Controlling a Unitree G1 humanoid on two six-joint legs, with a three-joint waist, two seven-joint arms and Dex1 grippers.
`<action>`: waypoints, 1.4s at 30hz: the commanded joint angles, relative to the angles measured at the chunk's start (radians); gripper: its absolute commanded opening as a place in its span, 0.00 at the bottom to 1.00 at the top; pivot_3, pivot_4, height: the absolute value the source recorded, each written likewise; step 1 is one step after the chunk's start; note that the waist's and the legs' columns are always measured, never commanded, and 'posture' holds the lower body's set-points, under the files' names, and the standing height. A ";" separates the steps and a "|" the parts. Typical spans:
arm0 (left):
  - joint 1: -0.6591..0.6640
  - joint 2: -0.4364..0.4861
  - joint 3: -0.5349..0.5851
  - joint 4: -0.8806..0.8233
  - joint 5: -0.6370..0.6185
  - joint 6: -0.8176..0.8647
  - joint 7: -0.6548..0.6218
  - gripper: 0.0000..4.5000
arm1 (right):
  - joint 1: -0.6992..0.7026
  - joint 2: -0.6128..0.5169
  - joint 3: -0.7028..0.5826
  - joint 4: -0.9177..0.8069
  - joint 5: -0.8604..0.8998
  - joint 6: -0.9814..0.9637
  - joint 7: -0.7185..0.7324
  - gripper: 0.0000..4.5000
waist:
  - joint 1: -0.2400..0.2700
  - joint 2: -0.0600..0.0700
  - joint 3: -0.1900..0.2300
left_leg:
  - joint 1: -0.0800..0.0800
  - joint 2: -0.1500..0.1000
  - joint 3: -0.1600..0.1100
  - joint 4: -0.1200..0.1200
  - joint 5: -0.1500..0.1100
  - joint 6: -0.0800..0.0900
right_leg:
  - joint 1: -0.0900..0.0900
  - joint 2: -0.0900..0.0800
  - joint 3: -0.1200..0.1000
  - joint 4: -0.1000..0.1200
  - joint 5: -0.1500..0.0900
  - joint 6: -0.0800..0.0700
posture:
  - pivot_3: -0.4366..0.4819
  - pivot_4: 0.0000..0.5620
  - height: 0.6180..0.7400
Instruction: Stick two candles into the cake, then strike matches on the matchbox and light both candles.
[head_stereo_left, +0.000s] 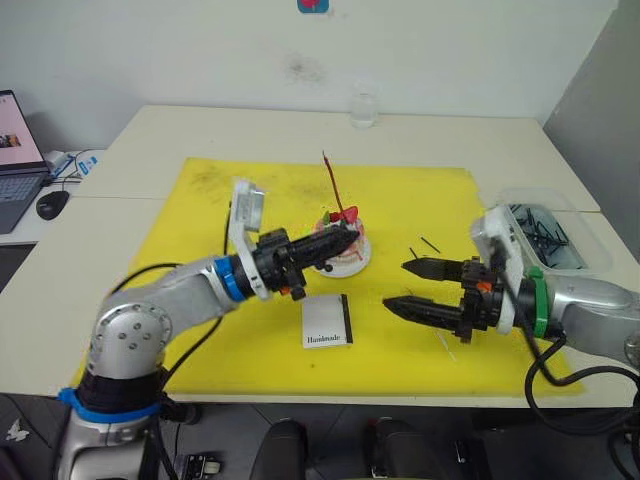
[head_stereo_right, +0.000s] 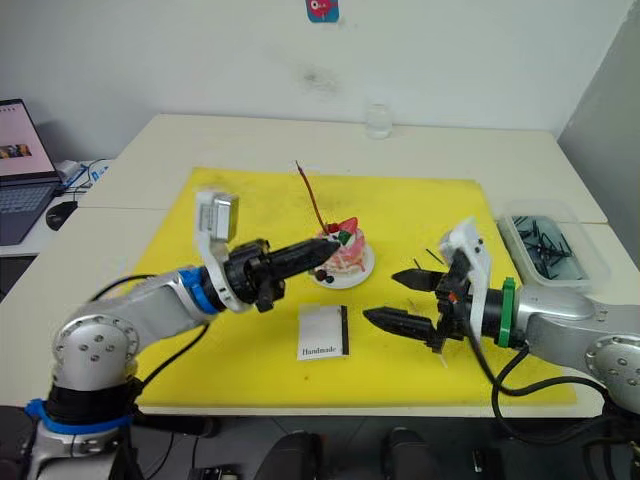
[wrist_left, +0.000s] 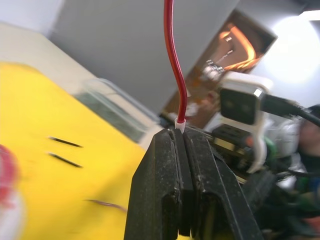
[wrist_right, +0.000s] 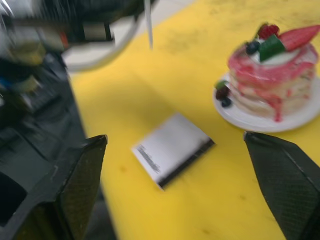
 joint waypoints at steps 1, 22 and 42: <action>-0.047 0.031 -0.029 0.047 0.226 -0.134 -0.116 0.00 | -0.047 0.002 0.045 -0.038 -0.195 -0.075 0.046 1.00 | 0.000 0.000 0.000 | 0.000 0.000 0.000 0.000 0.000 0.000 | 0.000 0.000 0.000 0.000 0.000 0.000 | 0.48 0.27 1.00; -0.140 -0.115 -0.101 0.482 0.751 -0.526 -0.395 0.00 | -0.124 0.207 0.075 -0.049 -0.379 -0.015 0.017 1.00 | 0.001 0.000 0.000 | -0.008 0.002 0.000 -0.001 0.000 0.000 | -0.005 -0.001 -0.001 -0.003 0.000 0.001 | 0.48 0.27 1.00; -0.140 -0.160 -0.091 0.548 0.852 -0.602 -0.412 0.00 | -0.128 0.230 0.067 -0.056 -0.411 0.015 0.036 1.00 | -0.001 0.000 0.000 | -0.007 0.002 0.000 0.000 0.000 0.000 | -0.005 -0.001 -0.002 -0.001 0.000 0.001 | 0.48 0.27 1.00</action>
